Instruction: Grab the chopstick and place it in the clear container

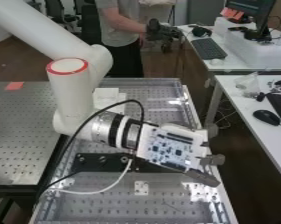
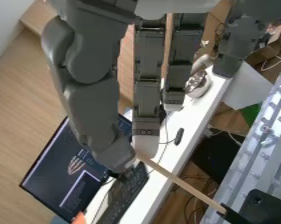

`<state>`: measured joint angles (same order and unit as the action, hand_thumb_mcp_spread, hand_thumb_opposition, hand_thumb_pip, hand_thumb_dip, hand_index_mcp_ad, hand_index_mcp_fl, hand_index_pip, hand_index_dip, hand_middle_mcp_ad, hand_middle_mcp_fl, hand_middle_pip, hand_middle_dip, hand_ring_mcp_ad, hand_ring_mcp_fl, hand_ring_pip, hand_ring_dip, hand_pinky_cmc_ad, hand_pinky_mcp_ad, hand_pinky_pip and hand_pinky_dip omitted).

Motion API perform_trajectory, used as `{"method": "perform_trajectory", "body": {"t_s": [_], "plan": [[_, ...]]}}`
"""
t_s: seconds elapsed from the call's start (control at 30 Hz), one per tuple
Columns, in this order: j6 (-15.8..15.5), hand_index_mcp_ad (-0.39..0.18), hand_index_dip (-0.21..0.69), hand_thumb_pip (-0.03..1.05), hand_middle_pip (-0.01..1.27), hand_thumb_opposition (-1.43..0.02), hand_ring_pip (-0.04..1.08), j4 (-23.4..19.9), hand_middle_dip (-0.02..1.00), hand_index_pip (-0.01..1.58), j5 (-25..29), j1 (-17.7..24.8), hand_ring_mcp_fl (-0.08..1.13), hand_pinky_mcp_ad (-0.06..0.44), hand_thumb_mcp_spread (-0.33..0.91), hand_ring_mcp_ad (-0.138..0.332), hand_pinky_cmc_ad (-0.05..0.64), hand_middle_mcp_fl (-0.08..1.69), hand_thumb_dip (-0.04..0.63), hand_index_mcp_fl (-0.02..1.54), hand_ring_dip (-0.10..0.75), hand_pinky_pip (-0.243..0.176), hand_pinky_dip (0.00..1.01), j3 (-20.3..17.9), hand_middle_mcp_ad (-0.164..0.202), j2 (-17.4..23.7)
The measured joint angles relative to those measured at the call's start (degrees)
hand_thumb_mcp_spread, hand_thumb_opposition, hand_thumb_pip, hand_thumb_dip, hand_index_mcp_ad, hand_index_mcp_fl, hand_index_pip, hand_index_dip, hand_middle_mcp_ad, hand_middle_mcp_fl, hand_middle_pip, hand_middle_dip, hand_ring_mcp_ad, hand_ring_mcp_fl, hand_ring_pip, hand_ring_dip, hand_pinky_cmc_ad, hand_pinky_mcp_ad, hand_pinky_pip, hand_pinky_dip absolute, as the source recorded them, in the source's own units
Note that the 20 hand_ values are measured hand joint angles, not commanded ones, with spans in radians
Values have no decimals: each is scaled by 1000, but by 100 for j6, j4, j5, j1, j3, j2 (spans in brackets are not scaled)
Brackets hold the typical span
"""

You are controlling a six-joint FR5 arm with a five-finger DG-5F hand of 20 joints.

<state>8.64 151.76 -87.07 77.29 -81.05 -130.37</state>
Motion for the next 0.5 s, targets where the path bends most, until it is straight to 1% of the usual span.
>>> {"method": "perform_trajectory", "body": {"t_s": [0.07,0.13,0.17,0.27,0.3,0.37,0.5], "plan": [[-6,-267,412,344,192,-941,124,-12,848,513,-16,0,490,311,745,19,365,1131,353,757,429,0,154,-8,-30,0],[-9,-269,412,344,176,-930,124,-19,848,517,-5,0,490,311,702,19,361,1103,354,757,429,0,154,-15,-30,0],[-12,-269,412,344,175,-911,124,-23,850,531,10,0,490,311,698,21,361,1100,354,759,429,0,154,-17,-30,1],[-20,-267,400,344,157,-901,124,-35,848,620,27,-1,490,311,700,21,365,1089,354,860,429,0,154,-26,-30,3],[-20,-278,400,344,157,-913,120,-42,848,691,11,0,490,311,716,21,361,1089,347,949,429,0,154,-28,-30,3],[-21,-291,407,344,157,-944,120,-48,848,714,8,1,490,311,723,17,361,1098,347,967,429,3,154,-30,-30,5],[-33,-304,405,344,157,-958,120,-56,848,717,47,3,490,314,721,21,361,1101,346,990,429,3,154,-31,-24,4]]}}
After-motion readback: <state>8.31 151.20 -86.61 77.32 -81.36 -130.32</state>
